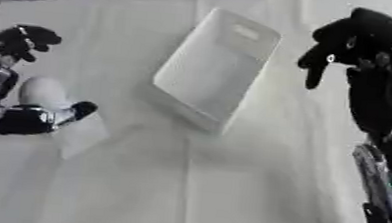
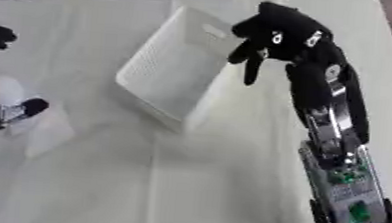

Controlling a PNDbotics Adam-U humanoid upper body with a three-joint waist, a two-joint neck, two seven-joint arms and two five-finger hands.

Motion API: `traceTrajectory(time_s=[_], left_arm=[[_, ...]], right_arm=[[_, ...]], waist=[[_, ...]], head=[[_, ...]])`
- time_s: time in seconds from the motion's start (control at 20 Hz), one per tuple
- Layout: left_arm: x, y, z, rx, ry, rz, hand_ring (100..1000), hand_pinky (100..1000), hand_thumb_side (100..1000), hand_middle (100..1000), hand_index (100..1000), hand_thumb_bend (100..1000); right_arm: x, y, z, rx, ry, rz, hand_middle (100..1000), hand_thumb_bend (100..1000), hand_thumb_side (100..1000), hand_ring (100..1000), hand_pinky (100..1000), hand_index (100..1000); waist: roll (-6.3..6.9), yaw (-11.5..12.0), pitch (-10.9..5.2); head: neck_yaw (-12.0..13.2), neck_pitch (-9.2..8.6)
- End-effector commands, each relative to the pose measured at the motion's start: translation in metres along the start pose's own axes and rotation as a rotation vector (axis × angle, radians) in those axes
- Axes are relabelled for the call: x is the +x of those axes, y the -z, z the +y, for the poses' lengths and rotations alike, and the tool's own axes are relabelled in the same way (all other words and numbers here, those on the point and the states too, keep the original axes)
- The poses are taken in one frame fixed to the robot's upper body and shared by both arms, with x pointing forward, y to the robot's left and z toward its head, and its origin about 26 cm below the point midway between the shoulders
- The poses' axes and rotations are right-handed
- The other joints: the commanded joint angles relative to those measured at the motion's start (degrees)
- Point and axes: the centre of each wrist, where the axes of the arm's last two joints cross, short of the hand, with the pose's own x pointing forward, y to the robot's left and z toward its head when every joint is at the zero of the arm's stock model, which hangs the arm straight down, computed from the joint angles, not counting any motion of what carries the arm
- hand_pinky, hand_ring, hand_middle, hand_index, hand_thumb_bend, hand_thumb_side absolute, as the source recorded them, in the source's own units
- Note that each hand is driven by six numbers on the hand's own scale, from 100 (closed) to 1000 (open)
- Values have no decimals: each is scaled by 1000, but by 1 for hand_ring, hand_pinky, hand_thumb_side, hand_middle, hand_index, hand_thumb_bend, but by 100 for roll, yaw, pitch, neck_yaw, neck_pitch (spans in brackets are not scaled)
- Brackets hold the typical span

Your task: Pick up objects on the table and place them in the box.

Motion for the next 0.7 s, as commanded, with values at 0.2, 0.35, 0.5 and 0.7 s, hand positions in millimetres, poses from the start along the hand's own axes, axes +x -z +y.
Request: traceTrajectory(time_s=[0.2, 0.35, 0.5, 0.7], left_arm=[[0, -4, -9, -50, -6, 14, 662, 536, 755, 717, 773, 940], [0, -6, -16, -70, -20, 13, 660, 536, 757, 707, 764, 915], [-1, -9, -22, -79, -34, 15, 650, 529, 778, 696, 754, 869], [-2, -12, -28, -84, -46, 17, 633, 514, 785, 674, 744, 830]], right_arm=[[4, 6, -3, -1, -10, -28, 688, 100, 1000, 547, 303, 899], [4, 6, -3, 0, -8, -26, 686, 100, 1000, 545, 302, 900], [4, 6, -3, 0, -8, -25, 685, 100, 1000, 544, 301, 901], [4, 5, -3, 1, -6, -23, 684, 100, 1000, 543, 300, 900]], waist=[[-18, -11, -50], [-6, -16, -46], [2, -24, -41], [15, -25, -40]], head=[[43, -41], [47, -41], [46, -41], [45, -41]])
